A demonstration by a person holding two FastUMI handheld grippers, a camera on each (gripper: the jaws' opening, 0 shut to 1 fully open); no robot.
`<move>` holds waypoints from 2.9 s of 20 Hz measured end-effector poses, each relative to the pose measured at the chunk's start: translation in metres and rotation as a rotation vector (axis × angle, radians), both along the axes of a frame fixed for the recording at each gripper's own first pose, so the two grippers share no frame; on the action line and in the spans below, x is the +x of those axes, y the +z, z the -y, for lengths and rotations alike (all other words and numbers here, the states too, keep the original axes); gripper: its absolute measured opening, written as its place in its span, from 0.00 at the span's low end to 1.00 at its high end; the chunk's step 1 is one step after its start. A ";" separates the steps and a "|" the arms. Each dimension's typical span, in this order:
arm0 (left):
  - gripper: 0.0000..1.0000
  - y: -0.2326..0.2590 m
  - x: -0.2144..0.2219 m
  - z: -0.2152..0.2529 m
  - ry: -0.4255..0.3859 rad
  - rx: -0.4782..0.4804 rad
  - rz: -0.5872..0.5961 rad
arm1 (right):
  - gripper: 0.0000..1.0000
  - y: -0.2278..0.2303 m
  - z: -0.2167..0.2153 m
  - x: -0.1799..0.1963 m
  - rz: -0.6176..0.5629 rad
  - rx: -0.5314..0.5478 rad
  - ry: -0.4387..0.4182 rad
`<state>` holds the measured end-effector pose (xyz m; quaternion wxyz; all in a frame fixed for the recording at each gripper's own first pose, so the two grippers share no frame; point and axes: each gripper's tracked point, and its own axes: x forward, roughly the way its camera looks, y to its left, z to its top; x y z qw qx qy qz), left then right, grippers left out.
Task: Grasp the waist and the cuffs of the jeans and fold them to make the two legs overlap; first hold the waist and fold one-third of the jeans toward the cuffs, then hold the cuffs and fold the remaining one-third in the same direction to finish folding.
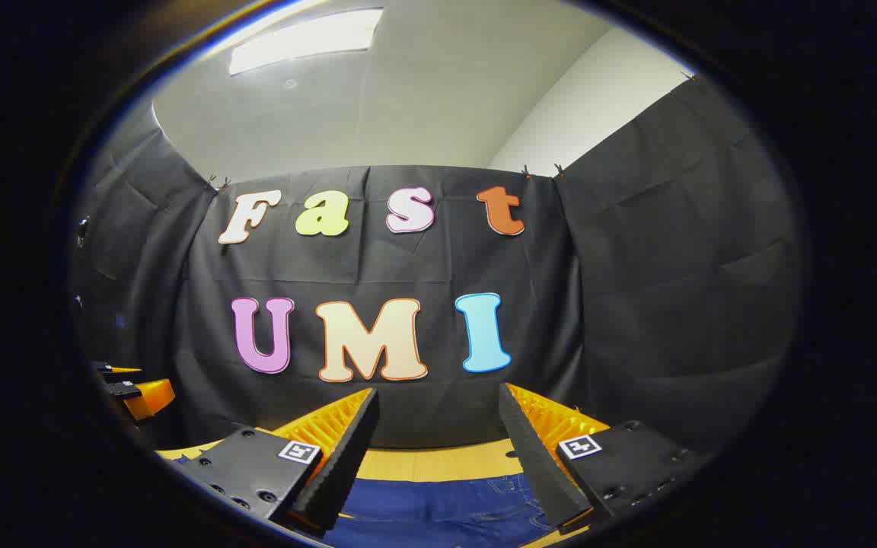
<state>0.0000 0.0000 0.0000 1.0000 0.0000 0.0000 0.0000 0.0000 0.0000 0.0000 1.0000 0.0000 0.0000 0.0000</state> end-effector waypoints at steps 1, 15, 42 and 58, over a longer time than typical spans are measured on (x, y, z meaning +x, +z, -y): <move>0.94 -0.001 -0.001 -0.003 0.004 0.000 0.002 | 0.96 0.003 0.001 0.000 0.007 0.001 -0.002; 0.93 -0.009 -0.008 -0.029 0.036 0.045 -0.001 | 0.97 0.007 -0.009 -0.005 0.026 -0.020 0.014; 0.95 -0.309 -0.111 -0.154 -0.434 0.881 -0.684 | 0.96 -0.079 -0.002 -0.053 -0.132 -0.107 -0.105; 0.82 -0.377 -0.073 -0.162 -0.665 1.193 -0.780 | 0.98 -0.093 0.026 -0.073 -0.170 -0.160 -0.203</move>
